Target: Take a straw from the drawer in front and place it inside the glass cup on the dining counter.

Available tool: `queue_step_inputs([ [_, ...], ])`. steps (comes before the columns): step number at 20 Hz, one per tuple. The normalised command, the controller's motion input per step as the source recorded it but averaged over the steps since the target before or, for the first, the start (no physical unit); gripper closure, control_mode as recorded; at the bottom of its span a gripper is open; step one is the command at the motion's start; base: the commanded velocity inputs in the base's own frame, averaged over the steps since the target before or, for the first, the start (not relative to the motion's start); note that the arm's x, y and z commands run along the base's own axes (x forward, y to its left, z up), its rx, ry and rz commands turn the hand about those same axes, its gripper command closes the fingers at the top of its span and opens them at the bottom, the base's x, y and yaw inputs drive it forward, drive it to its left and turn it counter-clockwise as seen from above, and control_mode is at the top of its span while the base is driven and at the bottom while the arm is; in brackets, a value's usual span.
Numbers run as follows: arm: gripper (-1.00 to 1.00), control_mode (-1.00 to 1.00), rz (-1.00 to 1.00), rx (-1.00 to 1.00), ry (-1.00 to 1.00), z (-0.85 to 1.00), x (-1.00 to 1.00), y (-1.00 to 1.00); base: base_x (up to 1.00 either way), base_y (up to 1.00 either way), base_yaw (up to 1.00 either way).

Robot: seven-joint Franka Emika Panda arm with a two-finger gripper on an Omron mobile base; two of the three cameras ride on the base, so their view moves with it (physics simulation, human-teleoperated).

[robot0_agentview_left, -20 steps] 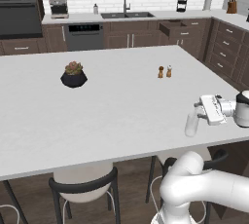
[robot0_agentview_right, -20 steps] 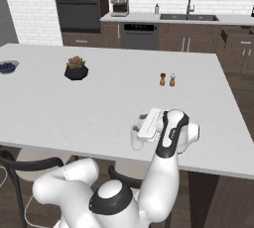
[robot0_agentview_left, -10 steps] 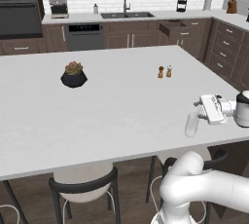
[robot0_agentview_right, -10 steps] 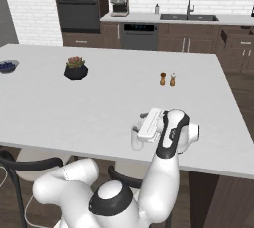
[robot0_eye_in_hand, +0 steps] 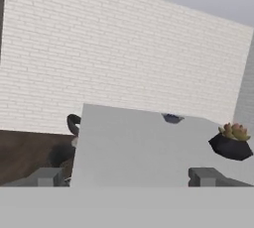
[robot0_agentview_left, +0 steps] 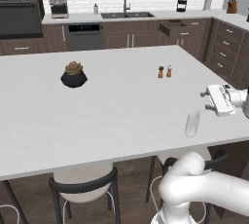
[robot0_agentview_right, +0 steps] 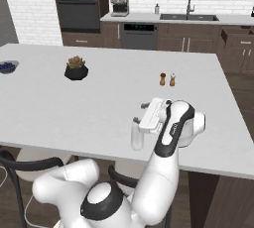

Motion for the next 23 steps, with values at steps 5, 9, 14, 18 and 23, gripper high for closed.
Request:
queue_step_inputs([
  [5, -1.00, -1.00, -0.02, 0.00, -0.04, 0.97, -0.44, -0.01, 0.00, 0.00, 0.00],
  [9, -1.00, -1.00, -0.04, 0.00, -0.02, 0.86, -0.44, 0.00, 0.00, 0.00, 0.00],
  [14, -1.00, -1.00, -0.02, 0.00, 0.00, 0.58, -0.36, 0.14, 0.00, 0.00, 0.00],
  [18, -1.00, -1.00, -0.02, -0.01, 0.01, 0.21, -0.23, 0.25, 0.00, 0.00, 0.00],
  [23, -1.00, -1.00, -0.01, -0.03, 0.02, 0.00, -0.14, 0.19, 0.00, 0.00, 0.00],
])
